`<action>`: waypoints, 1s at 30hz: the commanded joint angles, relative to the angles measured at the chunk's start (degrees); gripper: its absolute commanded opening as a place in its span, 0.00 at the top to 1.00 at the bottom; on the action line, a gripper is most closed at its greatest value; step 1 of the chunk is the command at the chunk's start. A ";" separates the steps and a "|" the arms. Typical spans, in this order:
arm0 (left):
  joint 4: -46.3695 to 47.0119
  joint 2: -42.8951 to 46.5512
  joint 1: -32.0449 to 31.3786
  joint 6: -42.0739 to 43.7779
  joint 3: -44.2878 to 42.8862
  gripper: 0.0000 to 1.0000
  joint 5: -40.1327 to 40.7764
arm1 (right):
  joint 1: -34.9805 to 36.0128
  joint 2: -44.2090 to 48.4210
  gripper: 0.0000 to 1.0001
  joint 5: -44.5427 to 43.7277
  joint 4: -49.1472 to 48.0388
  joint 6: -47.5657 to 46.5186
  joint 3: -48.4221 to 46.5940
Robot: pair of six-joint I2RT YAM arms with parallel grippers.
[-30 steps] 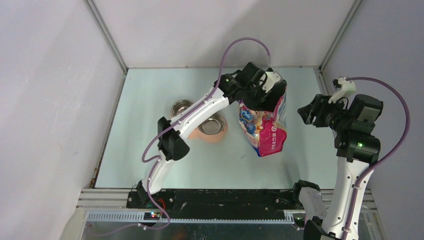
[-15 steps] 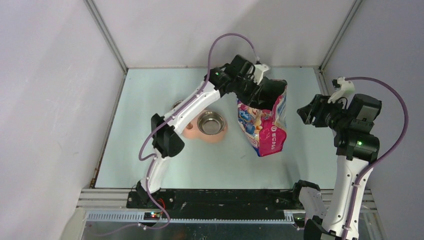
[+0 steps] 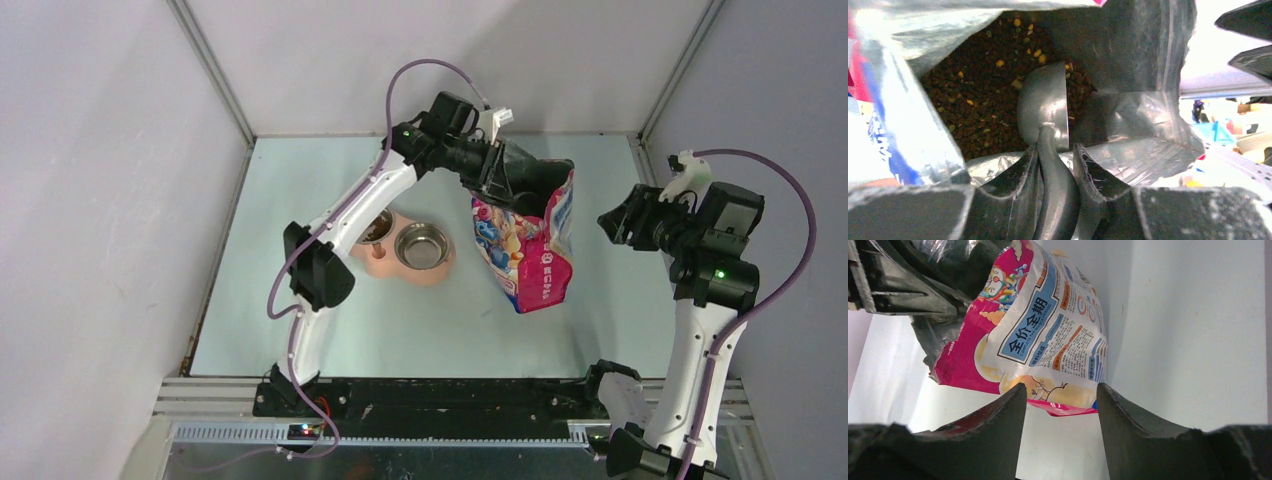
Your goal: Serve the pet food
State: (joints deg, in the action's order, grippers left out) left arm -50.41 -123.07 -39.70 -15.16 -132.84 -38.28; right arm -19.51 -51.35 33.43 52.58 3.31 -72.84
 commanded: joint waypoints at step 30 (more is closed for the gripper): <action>30.09 14.03 14.27 -38.70 19.23 1.00 -16.42 | -0.62 -3.10 0.44 -2.90 2.64 -4.17 0.22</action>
State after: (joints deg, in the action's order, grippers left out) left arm -28.27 -113.75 -27.14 -46.41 -113.80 -51.18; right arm -19.86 -54.08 31.51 54.96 0.05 -72.64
